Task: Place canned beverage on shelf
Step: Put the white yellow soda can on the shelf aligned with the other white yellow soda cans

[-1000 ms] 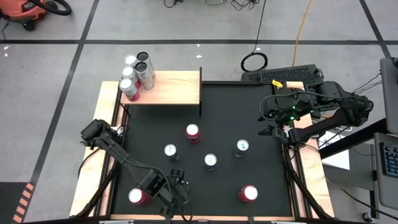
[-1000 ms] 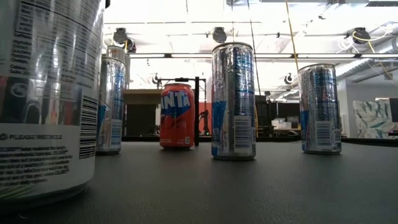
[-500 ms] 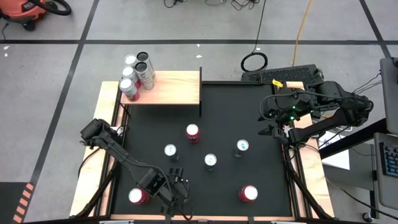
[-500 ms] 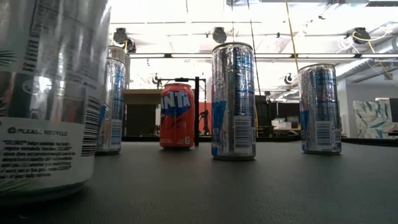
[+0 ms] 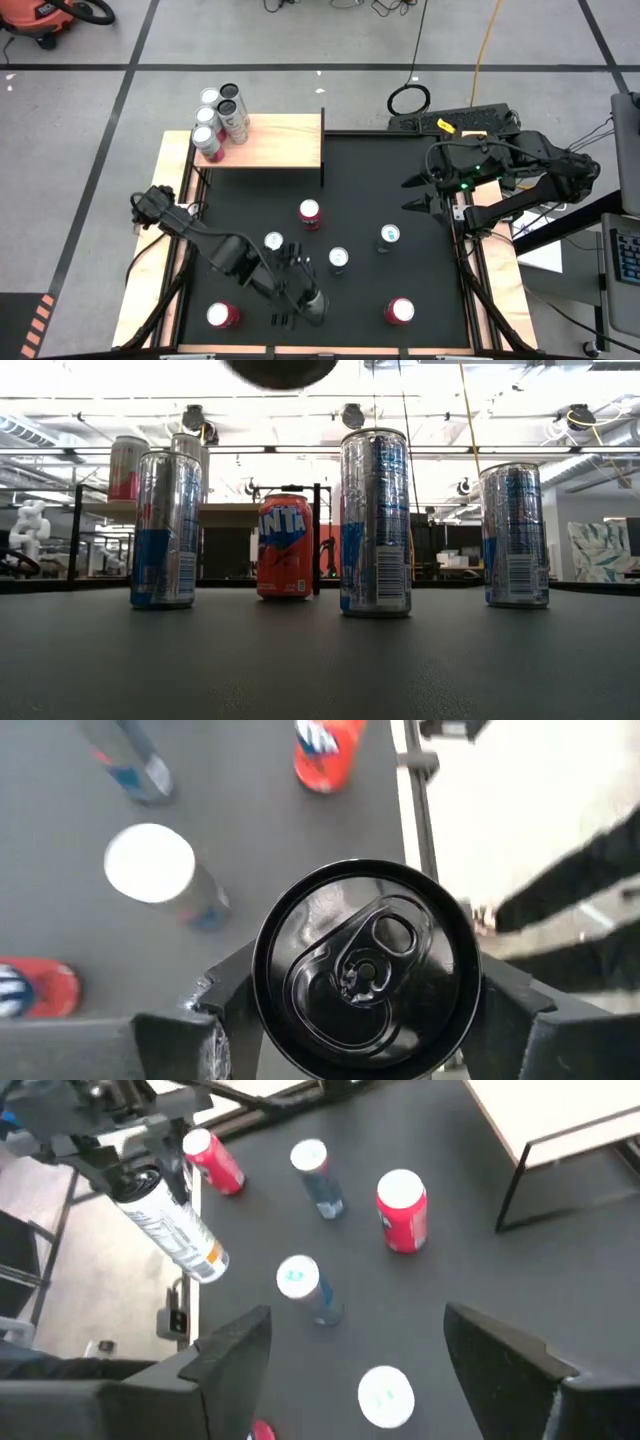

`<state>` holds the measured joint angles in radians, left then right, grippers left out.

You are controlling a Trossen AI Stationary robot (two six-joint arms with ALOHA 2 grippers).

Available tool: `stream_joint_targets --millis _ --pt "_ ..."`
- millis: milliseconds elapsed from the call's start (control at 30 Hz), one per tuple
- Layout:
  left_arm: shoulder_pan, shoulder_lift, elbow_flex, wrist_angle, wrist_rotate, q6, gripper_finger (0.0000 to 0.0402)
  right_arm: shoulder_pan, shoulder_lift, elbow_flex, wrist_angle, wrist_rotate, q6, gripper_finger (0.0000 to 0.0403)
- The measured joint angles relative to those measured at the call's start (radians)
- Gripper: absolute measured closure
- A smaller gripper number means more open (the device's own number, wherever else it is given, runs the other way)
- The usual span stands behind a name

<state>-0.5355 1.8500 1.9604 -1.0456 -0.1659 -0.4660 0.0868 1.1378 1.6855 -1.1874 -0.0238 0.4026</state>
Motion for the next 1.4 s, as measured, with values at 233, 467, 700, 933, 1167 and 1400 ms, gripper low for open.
stream_joint_targets --millis 233,467,700,933,1167,1400 --pt "0.074 -0.001 0.197 -0.084 -0.044 0.0 0.0161 0.0 0.01 0.0 0.045 0.0 -0.033 0.0126" --pt "0.136 -0.002 0.373 -0.172 -0.093 -0.049 0.0161 0.024 0.026 0.0 0.152 -0.002 -0.088 0.0126" --pt "0.198 -0.081 0.385 -0.239 -0.13 -0.214 0.016 0.047 0.061 0.0 0.275 -0.006 -0.127 0.0126" --pt "0.257 -0.159 0.386 -0.232 -0.143 -0.263 0.016 0.046 0.147 0.0 0.417 -0.086 -0.145 0.0114" --pt "0.314 -0.174 0.386 -0.23 -0.142 -0.21 0.016 0.046 0.264 0.0 0.571 -0.023 -0.187 0.0053" --pt "0.328 -0.173 0.386 -0.249 -0.12 -0.201 0.016 0.02 0.336 0.0 0.659 0.054 -0.216 0.0042"
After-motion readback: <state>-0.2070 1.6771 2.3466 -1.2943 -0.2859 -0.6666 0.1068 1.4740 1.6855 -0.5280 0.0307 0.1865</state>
